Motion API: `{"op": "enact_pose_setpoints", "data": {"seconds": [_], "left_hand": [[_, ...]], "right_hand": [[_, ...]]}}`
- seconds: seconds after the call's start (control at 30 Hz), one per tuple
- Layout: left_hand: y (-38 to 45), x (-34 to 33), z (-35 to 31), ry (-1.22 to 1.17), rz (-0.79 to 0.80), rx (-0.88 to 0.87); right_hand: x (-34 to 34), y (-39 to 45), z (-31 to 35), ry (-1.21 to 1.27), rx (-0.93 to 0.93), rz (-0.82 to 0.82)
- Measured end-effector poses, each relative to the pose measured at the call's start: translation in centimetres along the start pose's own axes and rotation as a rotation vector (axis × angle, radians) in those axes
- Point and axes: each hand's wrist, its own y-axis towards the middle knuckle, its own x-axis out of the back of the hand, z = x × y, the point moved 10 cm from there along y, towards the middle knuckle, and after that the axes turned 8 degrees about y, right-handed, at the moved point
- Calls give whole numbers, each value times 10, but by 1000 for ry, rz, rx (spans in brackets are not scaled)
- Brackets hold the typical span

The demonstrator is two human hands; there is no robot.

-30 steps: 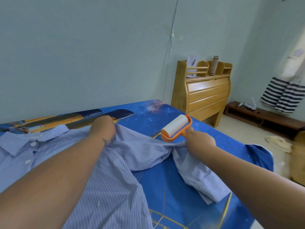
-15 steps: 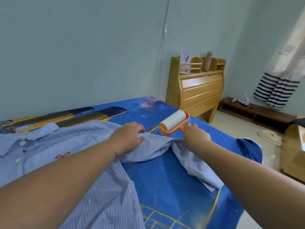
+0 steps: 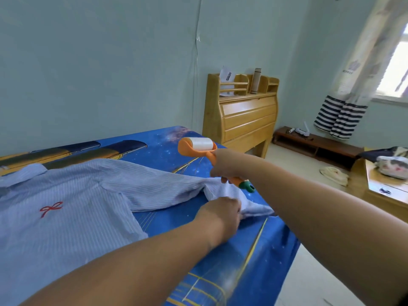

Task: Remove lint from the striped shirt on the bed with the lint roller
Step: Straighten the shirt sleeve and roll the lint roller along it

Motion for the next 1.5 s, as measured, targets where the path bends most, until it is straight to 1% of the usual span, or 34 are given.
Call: {"op": "enact_pose_setpoints", "data": {"seconds": [0.07, 0.1, 0.13, 0.17, 0.2, 0.27, 0.33, 0.37, 0.43, 0.53, 0.57, 0.63, 0.7, 0.77, 0.8, 0.87, 0.97, 1.1, 1.17, 1.3, 1.5], "left_hand": [[-1, 1, 1, -332, -35, 108], [-3, -1, -6, -519, -33, 114], [-5, -3, -16, -637, -14, 78], [-9, -5, -29, -681, 29, 12], [-15, -8, -40, -676, 84, -62], [-24, -11, -36, -548, 139, -131], [-27, -2, 1, -329, 85, -69], [-30, 6, 27, -238, 44, -13], [-40, 26, 79, -130, -35, 109], [-63, 57, 165, 25, -153, 372], [-72, 65, 195, 104, -166, 472], [-89, 74, 244, 222, -132, 645], [-103, 77, 277, 225, -140, 722], [-107, 75, 291, 153, -168, 693], [-106, 72, 293, 141, -149, 663], [-103, 63, 292, 188, -86, 605], [-99, 56, 292, 246, -43, 553], [-100, 46, 298, 175, 23, 549], [-100, 41, 300, 186, 78, 548], [-100, 37, 304, 243, 158, 568], [-96, 36, 299, 298, 218, 561]], "right_hand": [[-1, 0, 6, 29, 21, 6], [-2, 0, 9, 38, 33, 11], [-4, 0, 14, 46, 44, 22], [-6, 0, 19, 51, 55, 33], [-8, -1, 24, 49, 68, 44], [-13, 0, 34, 41, 106, 59], [-18, 2, 41, 45, 147, 61], [-22, 4, 44, 47, 163, 59], [-29, 10, 47, 46, 176, 57], [-35, 23, 52, 39, 203, 34], [-37, 27, 54, 26, 213, 23], [-37, 34, 54, -43, 211, -2], [-37, 42, 52, -131, 190, -37], [-38, 46, 54, -187, 196, -57], [-42, 48, 58, -197, 212, -51], [-54, 49, 71, -204, 256, -15], [-74, 51, 95, -272, 322, 9], [-88, 53, 116, -397, 354, -19], [-91, 53, 118, -419, 350, -23], [-86, 52, 104, -465, 329, -21], [-62, 38, 49, -490, 266, -6]]}}
